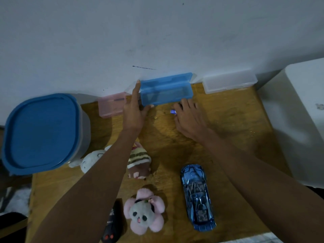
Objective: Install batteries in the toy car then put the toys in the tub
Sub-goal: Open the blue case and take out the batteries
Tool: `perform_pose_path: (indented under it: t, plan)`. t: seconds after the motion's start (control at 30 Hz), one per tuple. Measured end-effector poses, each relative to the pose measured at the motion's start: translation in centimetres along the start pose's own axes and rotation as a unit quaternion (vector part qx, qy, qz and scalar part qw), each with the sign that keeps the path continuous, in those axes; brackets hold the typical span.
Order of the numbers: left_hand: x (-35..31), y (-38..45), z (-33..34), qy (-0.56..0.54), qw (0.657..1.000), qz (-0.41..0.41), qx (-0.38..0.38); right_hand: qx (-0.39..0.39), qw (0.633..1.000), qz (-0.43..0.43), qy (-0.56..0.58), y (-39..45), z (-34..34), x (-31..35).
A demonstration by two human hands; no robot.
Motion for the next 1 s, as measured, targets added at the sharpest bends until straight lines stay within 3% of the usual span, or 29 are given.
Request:
perform_pose_path:
  t: [0.77,1.0]
  plan:
    - [0.01,-0.05,-0.14,-0.007,1.0,0.008,-0.003,-0.041,0.998,-0.012,0.035,-0.34,0.25,-0.08]
    - [-0.07,-0.28,-0.11,-0.02,1.0,-0.002,0.008,-0.086,0.995,0.001,0.055,-0.44,-0.06,-0.58]
Point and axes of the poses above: each hand's wrist, its own y-axis towards the middle knuckle, its own z-axis out of the palm, x = y × z, the point moved 9 cm from there along y, towards the middle knuckle, and after that the axes turned 11 degrees about -z, right-handed, at the moved point
